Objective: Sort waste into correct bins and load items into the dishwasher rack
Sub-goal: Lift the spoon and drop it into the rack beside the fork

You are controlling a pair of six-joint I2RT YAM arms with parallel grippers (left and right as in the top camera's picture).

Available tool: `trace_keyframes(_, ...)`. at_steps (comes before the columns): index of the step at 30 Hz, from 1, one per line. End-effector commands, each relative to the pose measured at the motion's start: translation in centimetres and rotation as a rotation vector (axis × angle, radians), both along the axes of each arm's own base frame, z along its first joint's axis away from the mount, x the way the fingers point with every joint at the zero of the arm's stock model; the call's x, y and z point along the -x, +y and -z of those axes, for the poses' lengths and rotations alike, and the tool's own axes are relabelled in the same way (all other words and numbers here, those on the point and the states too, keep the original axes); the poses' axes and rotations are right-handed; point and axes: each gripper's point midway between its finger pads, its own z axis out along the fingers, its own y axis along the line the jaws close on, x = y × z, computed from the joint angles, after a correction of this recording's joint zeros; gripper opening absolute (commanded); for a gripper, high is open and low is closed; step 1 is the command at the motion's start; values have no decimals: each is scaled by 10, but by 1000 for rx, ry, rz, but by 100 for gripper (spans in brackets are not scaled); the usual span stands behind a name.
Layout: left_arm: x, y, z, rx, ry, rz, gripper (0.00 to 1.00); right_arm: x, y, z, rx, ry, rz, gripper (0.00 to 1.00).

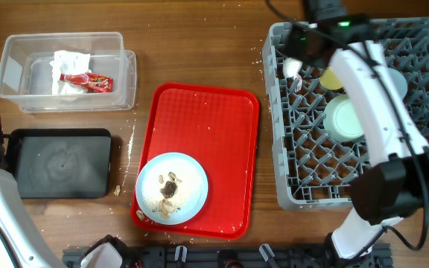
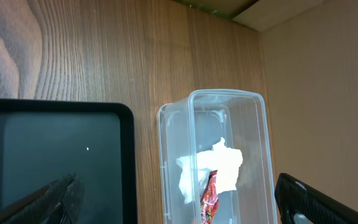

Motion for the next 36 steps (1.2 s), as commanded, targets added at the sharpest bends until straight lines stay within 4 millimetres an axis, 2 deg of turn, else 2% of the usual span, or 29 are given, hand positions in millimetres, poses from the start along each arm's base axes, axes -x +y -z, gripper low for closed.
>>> trace_keyframes(1, 1, 1, -2, -1, -9, -10, 100, 1, -27, 15, 156, 57, -201, 14)
trace_keyframes(4, 1, 1, -2, -1, -9, -10, 100, 7, -31, 36, 166, 106, -271, 18)
trace_keyframes(7, 1, 1, -2, -1, -9, -10, 100, 11, -32, 54, 187, 156, -318, 33)
trace_keyframes(11, 1, 1, -2, -1, -9, -10, 100, 12, -32, 61, 183, 174, -313, 41)
trace_keyframes(13, 1, 1, -2, -1, -9, -10, 100, 14, -29, 61, 158, 180, -296, 42)
trace_keyframes(16, 1, 1, -2, -1, -9, -10, 100, 30, -3, 57, 25, 207, -366, 41)
trace_keyframes(19, 1, 1, -2, -1, -9, -10, 100, 62, 57, 40, -183, 229, -526, 47)
trace_keyframes(20, 1, 1, -2, -1, -9, -10, 100, 73, 77, 34, -229, 231, -606, 51)
trace_keyframes(21, 1, 1, -2, -1, -9, -10, 100, 90, 107, 29, -273, 242, -714, 60)
trace_keyframes(24, 1, 1, -2, -1, -9, -10, 100, 122, 155, 33, -254, 288, -842, 96)
trace_keyframes(26, 1, 1, -2, -1, -9, -10, 100, 137, 178, 41, -204, 312, -878, 100)
trace_keyframes(28, 1, 1, -2, -1, -9, -10, 100, 140, 192, 52, -116, 312, -833, 99)
trace_keyframes(31, 1, 1, -2, -1, -9, -10, 100, 133, 197, 56, -8, 268, -707, 100)
trace_keyframes(33, 1, 1, -2, -1, -9, -10, 100, 124, 191, 49, 30, 226, -604, 100)
trace_keyframes(36, 1, 1, -2, -1, -9, -10, 100, 96, 168, 20, 51, 137, -451, 100)
